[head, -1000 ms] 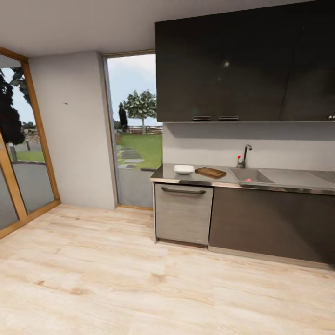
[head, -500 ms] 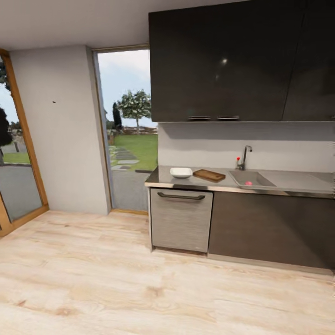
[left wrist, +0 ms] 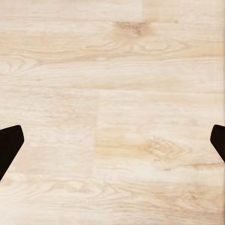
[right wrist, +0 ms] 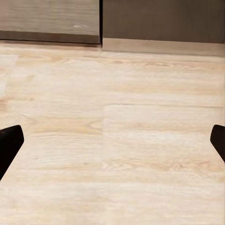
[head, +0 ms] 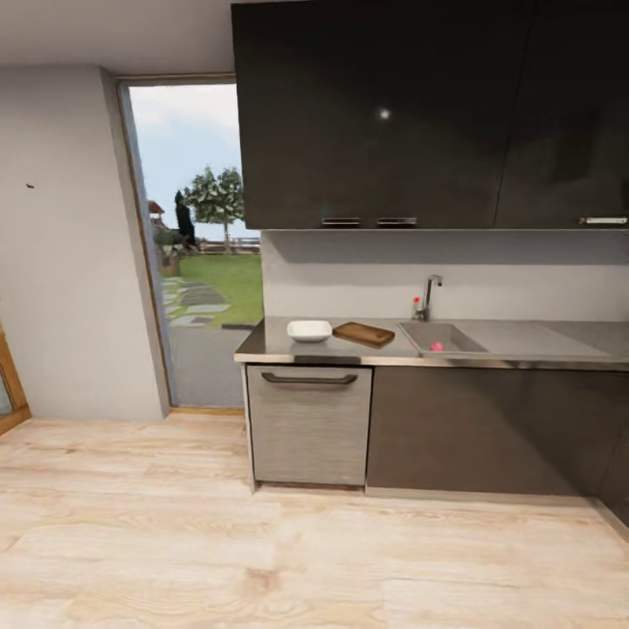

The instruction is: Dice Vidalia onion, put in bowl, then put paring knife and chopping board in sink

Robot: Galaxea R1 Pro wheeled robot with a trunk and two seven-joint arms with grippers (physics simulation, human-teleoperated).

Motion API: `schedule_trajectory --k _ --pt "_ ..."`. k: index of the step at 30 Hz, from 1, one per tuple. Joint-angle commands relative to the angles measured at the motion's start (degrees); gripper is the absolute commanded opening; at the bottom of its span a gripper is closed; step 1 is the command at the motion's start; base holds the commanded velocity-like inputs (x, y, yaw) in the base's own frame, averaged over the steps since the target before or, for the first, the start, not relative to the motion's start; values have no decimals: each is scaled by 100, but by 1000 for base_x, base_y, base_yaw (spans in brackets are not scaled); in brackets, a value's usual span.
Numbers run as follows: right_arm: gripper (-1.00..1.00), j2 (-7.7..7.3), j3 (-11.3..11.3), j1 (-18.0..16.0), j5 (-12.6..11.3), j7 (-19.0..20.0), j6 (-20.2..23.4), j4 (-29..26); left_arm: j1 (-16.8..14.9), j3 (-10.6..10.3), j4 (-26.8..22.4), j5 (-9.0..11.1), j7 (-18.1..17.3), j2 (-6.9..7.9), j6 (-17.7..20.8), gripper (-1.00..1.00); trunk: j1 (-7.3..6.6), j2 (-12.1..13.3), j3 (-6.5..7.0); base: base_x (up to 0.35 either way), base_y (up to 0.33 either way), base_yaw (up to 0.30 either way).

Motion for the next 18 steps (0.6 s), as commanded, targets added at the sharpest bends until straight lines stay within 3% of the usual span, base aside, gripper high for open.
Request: schedule_trajectory --k 1,8,18 --pt "100 1 8 -4 16 -23 -15 4 2 2 -9 7 0 0 -8 100 3 -3 -5 258 -15 -18" --pt "100 1 11 -4 18 -21 -15 5 2 1 -7 8 0 0 -9 100 3 -3 -4 254 -85 -6" --pt "100 1 2 -4 9 -27 -15 5 2 1 -6 9 0 8 -16 100 3 -3 -4 23 -13 0"
